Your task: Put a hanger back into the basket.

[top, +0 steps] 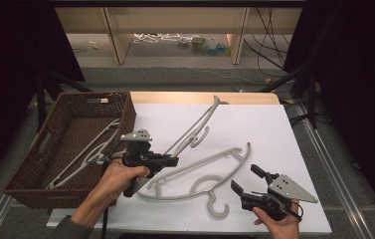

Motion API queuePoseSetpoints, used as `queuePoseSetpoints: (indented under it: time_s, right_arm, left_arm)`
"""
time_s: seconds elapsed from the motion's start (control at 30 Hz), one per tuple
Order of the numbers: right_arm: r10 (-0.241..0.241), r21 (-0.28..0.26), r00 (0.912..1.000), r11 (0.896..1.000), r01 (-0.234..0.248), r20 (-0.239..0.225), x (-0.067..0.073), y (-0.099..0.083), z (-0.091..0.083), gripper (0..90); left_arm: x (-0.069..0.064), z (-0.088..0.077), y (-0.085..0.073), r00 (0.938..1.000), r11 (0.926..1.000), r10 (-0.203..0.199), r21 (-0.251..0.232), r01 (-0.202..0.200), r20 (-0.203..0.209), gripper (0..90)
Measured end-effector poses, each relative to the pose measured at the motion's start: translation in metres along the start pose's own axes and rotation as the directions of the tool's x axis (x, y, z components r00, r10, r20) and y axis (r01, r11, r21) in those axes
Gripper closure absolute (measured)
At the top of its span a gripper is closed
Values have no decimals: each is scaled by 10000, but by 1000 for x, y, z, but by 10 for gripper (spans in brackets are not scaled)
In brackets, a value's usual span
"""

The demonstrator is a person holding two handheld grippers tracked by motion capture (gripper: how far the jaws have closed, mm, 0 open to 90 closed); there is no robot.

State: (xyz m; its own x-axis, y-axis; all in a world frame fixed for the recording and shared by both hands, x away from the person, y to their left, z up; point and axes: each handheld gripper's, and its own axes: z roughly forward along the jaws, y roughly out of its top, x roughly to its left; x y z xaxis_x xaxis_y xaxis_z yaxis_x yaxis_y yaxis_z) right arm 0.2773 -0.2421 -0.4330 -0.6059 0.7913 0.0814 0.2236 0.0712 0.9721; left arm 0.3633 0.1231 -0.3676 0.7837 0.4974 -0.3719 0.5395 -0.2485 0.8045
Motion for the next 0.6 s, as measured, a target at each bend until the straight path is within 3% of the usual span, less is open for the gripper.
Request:
queuePoseSetpoints:
  time_s: [0.13,0.17,0.27,0.33,0.37,0.6]
  right_arm:
    - [1,-129,10000,9999,-2,-57,0,0,1,176]
    - [-39,65,10000,10000,39,-23,0,0,-1,176]
    - [113,-228,9999,9997,-115,-115,0,0,1,176]
    - [44,95,10000,9999,-44,-10,0,0,-1,176]
    - [140,-160,9999,9998,-141,-81,0,-1,1,176]
    - [18,118,10000,9999,-18,22,0,0,-1,176]
  left_arm:
    - [-4,-9,6,9999,9999,89,-52,-88,95,812]
    - [-5,-11,8,9997,10000,60,-33,-60,230,812]
    - [-8,-20,13,9996,9998,162,63,-163,243,812]
    - [-8,-26,15,9993,9999,151,-13,-151,347,812]
    - [-9,-30,17,9993,9998,183,15,-184,332,812]
    - [-8,-57,29,9987,9989,459,-106,-461,-212,812]
